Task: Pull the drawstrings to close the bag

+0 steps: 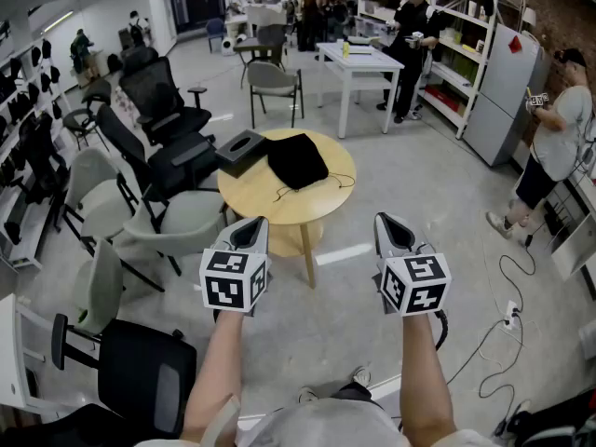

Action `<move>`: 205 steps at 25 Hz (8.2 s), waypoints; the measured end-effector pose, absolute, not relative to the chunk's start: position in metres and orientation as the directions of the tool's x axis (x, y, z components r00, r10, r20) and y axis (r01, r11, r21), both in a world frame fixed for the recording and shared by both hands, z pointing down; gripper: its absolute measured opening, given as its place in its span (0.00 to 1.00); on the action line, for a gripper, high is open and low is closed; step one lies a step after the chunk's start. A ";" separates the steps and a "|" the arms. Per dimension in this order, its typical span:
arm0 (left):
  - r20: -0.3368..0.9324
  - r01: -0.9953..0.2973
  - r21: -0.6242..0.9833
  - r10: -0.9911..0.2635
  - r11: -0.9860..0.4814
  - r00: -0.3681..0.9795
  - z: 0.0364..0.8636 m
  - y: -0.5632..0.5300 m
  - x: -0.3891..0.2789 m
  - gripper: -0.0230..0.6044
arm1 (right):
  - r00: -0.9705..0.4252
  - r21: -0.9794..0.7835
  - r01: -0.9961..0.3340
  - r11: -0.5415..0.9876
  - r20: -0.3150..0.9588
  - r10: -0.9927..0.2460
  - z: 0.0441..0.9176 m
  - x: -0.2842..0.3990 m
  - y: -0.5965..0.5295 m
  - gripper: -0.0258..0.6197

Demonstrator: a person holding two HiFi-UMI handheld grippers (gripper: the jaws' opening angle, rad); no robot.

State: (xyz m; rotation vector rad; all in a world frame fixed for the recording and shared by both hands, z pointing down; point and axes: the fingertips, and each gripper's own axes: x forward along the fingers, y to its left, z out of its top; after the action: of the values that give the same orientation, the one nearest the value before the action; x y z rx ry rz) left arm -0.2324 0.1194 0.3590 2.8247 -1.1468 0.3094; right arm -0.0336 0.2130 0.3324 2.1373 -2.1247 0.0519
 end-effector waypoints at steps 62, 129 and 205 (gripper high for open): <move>0.237 -0.874 0.002 -0.849 -0.486 0.473 0.367 -0.062 -0.046 0.42 | -0.320 0.010 -0.945 0.327 0.171 -0.932 0.355 0.162 -0.027 0.45; 0.223 -0.916 0.044 -0.890 -0.398 0.398 0.373 -0.389 -0.111 0.42 | -0.407 0.073 -0.901 0.428 0.202 -0.891 0.350 0.109 -0.364 0.54; 0.774 -0.499 0.082 -0.260 -0.863 0.577 0.640 -0.256 -0.058 0.42 | -0.499 -0.055 -0.620 0.783 0.797 -0.339 0.621 0.108 -0.262 0.46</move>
State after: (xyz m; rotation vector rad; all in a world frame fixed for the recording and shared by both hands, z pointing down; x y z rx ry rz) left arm -0.0580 -0.2560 0.6396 2.5198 -0.6228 1.1670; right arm 0.1076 -0.2623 0.6208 0.7102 -2.1346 0.4270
